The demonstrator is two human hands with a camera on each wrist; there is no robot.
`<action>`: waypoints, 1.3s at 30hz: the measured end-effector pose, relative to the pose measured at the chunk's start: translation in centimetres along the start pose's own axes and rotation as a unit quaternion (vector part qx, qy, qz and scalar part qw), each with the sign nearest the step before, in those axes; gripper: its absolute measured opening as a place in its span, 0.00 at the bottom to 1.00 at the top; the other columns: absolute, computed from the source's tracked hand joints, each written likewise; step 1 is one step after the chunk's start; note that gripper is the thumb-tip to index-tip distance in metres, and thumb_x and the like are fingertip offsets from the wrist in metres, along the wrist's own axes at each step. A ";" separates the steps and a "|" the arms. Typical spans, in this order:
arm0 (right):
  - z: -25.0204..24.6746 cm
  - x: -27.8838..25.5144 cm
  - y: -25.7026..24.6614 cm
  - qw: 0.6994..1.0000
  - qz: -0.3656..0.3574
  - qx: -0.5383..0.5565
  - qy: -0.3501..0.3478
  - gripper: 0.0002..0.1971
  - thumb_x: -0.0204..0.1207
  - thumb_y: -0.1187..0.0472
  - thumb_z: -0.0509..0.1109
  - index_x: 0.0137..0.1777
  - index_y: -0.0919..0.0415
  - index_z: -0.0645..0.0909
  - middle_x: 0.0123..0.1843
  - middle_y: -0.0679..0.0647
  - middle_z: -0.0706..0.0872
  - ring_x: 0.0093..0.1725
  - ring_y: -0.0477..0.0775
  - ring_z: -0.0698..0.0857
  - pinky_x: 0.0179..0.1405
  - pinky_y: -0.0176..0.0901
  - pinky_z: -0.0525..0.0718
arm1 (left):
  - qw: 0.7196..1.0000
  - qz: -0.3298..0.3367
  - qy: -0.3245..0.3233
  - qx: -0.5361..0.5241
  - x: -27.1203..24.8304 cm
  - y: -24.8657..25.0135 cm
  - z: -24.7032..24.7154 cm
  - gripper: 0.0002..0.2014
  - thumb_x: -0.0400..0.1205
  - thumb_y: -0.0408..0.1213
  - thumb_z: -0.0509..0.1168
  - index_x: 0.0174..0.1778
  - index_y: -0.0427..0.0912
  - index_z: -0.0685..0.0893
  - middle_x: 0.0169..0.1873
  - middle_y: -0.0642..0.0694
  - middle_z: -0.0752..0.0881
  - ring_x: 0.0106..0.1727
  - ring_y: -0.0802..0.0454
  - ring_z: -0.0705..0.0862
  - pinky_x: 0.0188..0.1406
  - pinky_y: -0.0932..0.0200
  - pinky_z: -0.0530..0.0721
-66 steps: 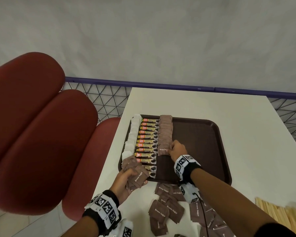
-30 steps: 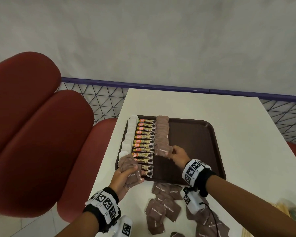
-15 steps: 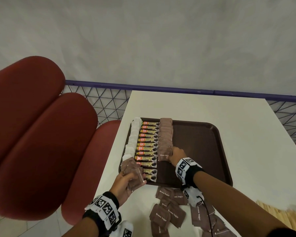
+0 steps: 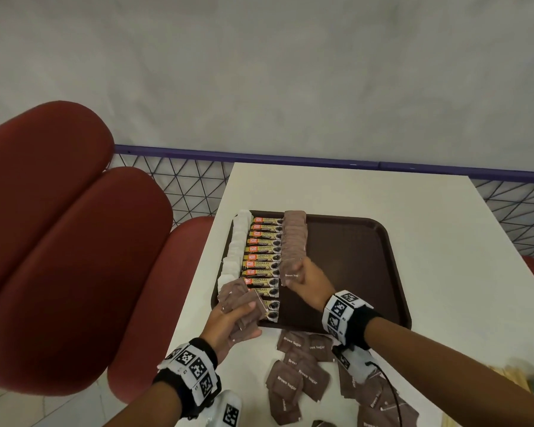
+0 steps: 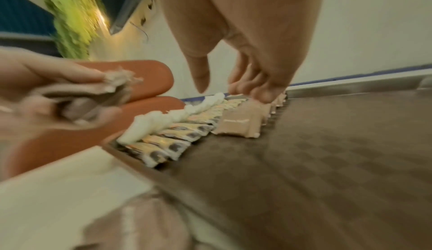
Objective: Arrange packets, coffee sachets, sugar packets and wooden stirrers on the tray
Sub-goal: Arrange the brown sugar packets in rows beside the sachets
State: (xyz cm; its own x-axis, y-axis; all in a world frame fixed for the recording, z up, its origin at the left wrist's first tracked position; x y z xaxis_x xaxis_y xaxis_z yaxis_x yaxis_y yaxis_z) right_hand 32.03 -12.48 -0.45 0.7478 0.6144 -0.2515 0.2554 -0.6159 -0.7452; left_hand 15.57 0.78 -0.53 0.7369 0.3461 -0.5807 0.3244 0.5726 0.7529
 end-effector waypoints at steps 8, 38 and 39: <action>2.7 -3.1 -1.9 0.965 -0.032 0.188 -0.180 0.19 0.73 0.65 0.73 0.61 0.62 0.71 0.47 0.53 0.78 0.41 0.42 0.78 0.39 0.26 0.79 | 0.999 -0.002 -0.027 0.019 -0.2 0.0 1.6 0.17 0.77 0.33 0.69 0.62 0.39 0.82 0.50 0.38 0.89 0.48 0.45 0.88 0.43 0.47 0.87; 0.6 2.5 2.4 0.969 0.108 -0.224 0.012 0.18 0.78 0.54 0.65 0.67 0.57 0.74 0.64 0.61 0.81 0.66 0.62 0.76 0.66 0.50 0.73 | 0.999 -0.031 0.002 -0.043 0.6 0.1 -0.9 0.18 0.80 0.25 0.62 0.66 0.36 0.77 0.57 0.35 0.87 0.56 0.37 0.86 0.36 0.46 0.89; 0.6 2.5 2.3 0.965 0.103 -0.239 0.022 0.18 0.78 0.53 0.66 0.64 0.59 0.74 0.63 0.61 0.82 0.65 0.62 0.77 0.65 0.50 0.73 | 0.999 -0.029 0.005 -0.030 0.6 0.1 -1.0 0.18 0.80 0.26 0.63 0.67 0.37 0.77 0.56 0.36 0.87 0.55 0.38 0.87 0.36 0.47 0.89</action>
State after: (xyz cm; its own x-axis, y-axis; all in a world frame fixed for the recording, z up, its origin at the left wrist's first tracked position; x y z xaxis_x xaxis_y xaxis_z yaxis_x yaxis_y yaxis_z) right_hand 34.17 -12.06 -3.16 0.8357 0.4398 -0.3288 0.3447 -0.8863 -0.3094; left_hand 15.41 1.74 -1.11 0.7115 0.3183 -0.6264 0.3308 0.6348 0.6983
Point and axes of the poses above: each hand's wrist, its own x-axis towards the middle knuckle, its own z-axis out of the palm, y = z × x, the point moved 1 cm from there along x, towards the middle knuckle
